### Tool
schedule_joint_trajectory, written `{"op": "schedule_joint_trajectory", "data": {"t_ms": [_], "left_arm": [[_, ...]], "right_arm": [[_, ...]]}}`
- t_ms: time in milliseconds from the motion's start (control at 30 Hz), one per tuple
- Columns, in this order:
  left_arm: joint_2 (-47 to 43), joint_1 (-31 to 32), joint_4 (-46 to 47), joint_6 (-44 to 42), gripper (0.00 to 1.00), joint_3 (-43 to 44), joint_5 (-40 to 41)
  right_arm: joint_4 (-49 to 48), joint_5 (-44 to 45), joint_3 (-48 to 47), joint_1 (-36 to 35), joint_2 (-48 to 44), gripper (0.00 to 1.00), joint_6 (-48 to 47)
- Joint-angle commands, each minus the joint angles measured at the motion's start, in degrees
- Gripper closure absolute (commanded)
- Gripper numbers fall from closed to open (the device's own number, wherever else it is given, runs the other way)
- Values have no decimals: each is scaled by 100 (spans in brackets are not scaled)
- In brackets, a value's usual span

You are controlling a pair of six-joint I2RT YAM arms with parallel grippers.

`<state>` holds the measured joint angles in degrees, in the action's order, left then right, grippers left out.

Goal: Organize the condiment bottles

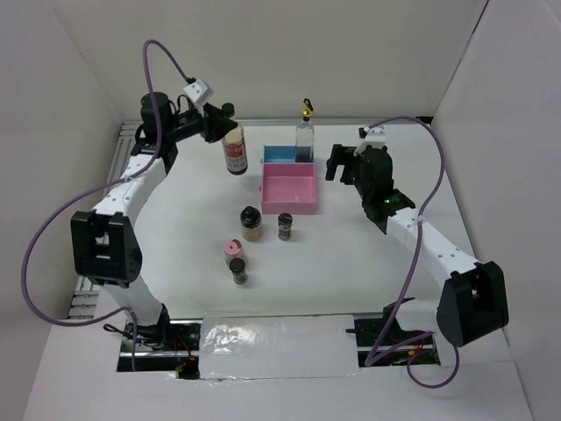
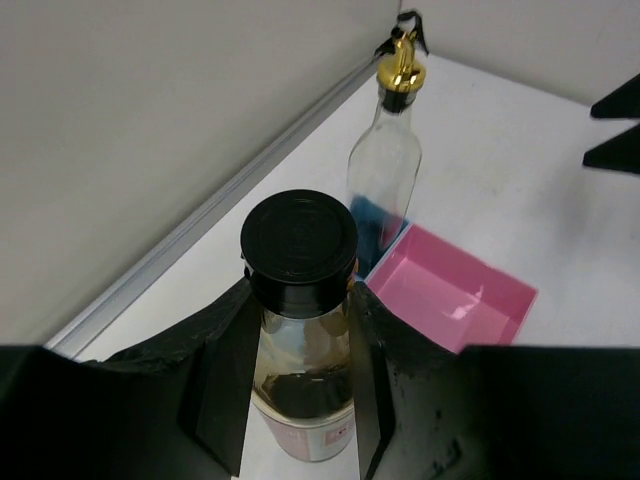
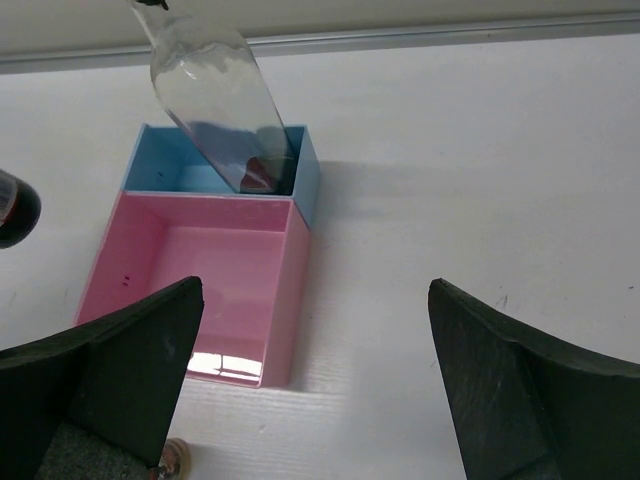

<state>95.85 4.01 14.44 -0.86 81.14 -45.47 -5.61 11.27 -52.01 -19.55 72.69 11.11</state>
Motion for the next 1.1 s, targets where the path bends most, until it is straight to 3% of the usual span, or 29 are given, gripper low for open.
{"op": "schedule_joint_trajectory", "data": {"t_ms": [0, 300, 1067], "left_arm": [[292, 275, 798, 359, 100, 937, -41], [1620, 732, 578, 543, 100, 2862, 197], [2649, 1207, 1149, 517, 100, 3426, 355]], "right_arm": [[-257, -28, 59, 39, 70, 0, 58], [-222, -116, 191, 223, 149, 0, 14], [-142, -213, 420, 478, 26, 0, 145]]}}
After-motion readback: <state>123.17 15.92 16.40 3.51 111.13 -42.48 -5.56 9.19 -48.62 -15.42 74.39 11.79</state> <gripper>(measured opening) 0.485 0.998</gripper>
